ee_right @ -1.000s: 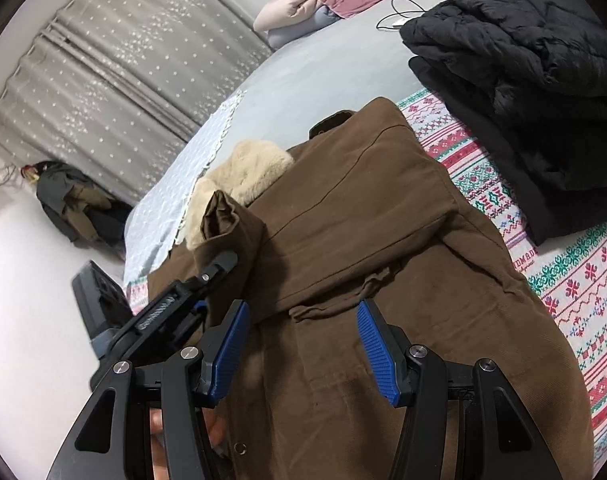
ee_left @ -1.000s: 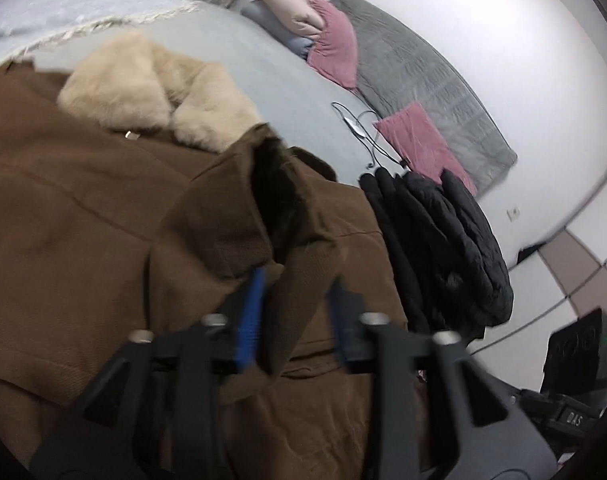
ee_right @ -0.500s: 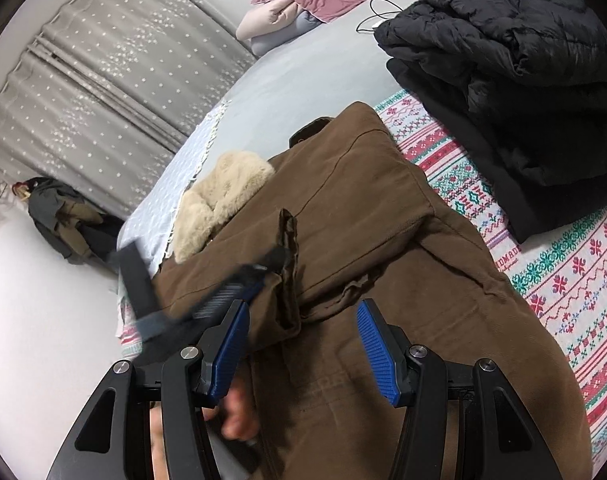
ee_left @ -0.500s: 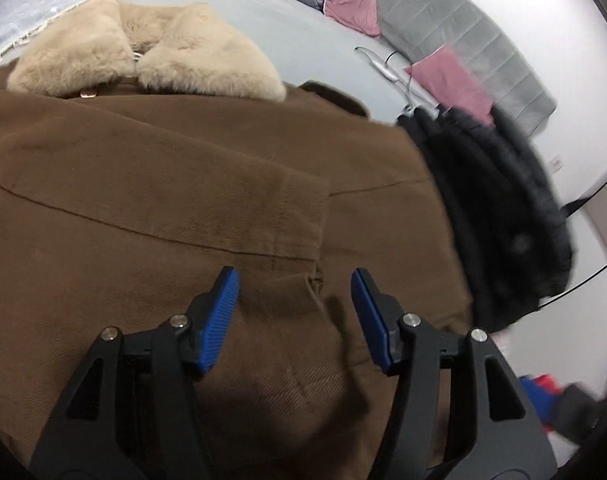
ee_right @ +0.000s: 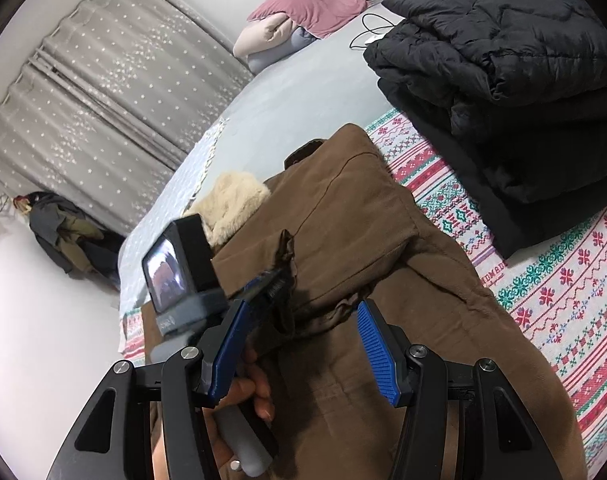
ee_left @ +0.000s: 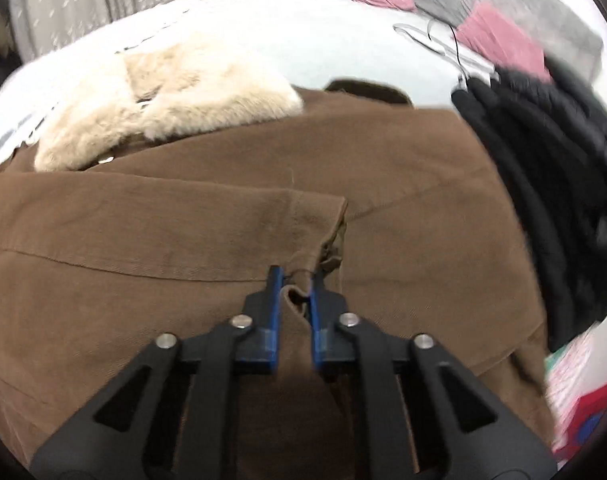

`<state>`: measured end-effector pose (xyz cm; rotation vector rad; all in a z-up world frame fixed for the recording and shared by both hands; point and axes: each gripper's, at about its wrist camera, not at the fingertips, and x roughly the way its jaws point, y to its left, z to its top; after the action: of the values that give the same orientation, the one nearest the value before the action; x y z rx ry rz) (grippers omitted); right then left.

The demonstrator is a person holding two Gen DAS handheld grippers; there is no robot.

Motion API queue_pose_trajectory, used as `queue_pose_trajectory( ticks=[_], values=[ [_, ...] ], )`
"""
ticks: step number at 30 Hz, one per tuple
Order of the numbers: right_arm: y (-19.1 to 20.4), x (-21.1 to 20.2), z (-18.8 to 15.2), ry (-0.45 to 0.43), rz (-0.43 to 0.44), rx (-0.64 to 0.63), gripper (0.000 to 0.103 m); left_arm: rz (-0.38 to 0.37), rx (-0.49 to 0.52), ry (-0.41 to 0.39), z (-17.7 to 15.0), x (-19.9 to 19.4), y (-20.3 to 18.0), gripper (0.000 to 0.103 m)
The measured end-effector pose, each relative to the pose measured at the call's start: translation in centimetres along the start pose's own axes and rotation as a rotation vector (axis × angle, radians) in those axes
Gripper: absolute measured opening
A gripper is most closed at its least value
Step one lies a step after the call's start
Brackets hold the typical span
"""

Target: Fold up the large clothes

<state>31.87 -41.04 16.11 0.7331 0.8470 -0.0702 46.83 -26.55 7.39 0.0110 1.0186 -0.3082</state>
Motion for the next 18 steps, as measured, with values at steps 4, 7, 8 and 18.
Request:
queue_pose_trajectory(
  ticks=[4,7,8,18],
  values=[
    [0.7,0.0,-0.1,-0.009,-0.009,-0.033,0.057,-0.11,-0.111,-0.144,2.1,-3.5,1.6,0.01],
    [0.4,-0.1,0.1,-0.027,-0.044,-0.033,0.057,-0.147,-0.161,-0.143,2.7,-2.2,2.9,0.012],
    [-0.1,0.1,0.1,-0.025,-0.058,-0.015,0.057,-0.159,-0.173,-0.063,2.5,-0.1,3.2,0.013],
    [-3.1,1.3,0.5,0.041,-0.127,0.038,0.057,-0.3,-0.28,0.008,-1.0,-6.0,10.2,0.059]
  ],
)
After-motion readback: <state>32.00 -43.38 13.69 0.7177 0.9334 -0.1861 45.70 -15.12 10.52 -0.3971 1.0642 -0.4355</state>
